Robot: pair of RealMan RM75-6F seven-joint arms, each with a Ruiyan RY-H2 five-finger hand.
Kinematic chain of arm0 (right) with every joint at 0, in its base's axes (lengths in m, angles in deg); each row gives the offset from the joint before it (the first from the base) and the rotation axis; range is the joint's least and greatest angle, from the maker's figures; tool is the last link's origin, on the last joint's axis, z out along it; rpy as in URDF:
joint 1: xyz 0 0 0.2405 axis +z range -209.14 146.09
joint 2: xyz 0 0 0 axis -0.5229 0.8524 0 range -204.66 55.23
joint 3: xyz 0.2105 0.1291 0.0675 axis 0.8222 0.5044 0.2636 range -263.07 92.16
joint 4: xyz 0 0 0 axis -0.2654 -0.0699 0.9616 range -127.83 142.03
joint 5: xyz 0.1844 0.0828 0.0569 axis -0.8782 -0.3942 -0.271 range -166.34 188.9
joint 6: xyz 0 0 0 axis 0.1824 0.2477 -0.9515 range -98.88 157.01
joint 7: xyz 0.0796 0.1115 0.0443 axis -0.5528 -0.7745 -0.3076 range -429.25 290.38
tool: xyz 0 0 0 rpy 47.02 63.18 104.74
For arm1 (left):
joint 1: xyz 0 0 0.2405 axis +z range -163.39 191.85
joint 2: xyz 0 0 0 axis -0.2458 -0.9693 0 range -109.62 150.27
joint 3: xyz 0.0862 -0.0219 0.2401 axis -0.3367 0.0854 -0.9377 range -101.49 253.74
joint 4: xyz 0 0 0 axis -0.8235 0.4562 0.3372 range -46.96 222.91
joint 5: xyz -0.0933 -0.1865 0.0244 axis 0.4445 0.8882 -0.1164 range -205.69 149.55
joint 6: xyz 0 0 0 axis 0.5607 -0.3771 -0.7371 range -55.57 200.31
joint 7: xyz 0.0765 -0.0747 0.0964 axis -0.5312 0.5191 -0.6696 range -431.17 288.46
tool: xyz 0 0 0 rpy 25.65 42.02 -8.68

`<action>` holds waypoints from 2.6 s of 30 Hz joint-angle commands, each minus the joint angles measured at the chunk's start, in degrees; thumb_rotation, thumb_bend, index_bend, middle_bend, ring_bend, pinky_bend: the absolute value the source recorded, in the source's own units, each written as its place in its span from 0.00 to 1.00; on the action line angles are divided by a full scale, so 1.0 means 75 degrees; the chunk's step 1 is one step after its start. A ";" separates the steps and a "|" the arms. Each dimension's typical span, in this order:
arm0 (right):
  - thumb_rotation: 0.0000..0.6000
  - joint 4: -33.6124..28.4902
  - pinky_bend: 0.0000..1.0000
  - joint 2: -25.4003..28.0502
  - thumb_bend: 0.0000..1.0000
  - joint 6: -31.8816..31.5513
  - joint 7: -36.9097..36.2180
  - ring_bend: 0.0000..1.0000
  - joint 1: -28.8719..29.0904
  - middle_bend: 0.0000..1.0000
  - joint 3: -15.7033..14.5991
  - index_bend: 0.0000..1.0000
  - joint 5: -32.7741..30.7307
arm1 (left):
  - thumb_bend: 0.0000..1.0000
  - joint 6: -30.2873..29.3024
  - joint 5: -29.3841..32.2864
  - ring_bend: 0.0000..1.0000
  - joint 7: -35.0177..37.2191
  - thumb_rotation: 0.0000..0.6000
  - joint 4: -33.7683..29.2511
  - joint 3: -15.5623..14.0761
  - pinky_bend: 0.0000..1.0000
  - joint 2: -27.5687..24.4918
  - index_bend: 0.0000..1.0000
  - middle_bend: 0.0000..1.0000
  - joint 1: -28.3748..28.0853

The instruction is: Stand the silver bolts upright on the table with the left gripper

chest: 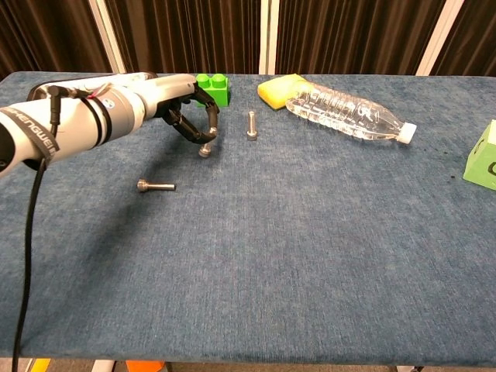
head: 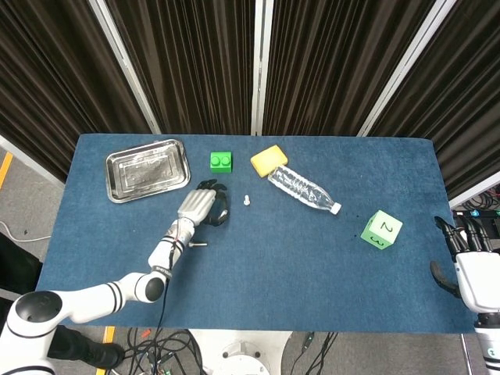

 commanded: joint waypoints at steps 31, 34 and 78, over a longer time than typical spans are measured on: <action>1.00 -0.0116 0.02 0.0001 0.30 -0.0063 0.0149 0.00 0.0004 0.22 -0.0019 0.08 0.0150 | 0.40 -0.0272 -0.0727 0.00 0.0563 0.90 -0.0489 -0.0406 0.00 -0.0401 0.44 0.17 0.0622; 1.00 -0.0121 0.02 0.0000 0.30 -0.0064 0.0157 0.00 0.0014 0.22 -0.0011 0.08 0.0164 | 0.40 -0.0266 -0.0751 0.00 0.0574 0.91 -0.0555 -0.0424 0.00 -0.0442 0.44 0.17 0.0651; 1.00 0.0039 0.02 -0.0014 0.30 -0.0036 -0.0023 0.00 0.0080 0.22 -0.0012 0.08 0.0234 | 0.33 -0.1686 -0.1256 0.00 -0.1104 0.97 -0.2065 -0.1426 0.00 -0.0834 0.47 0.17 0.1762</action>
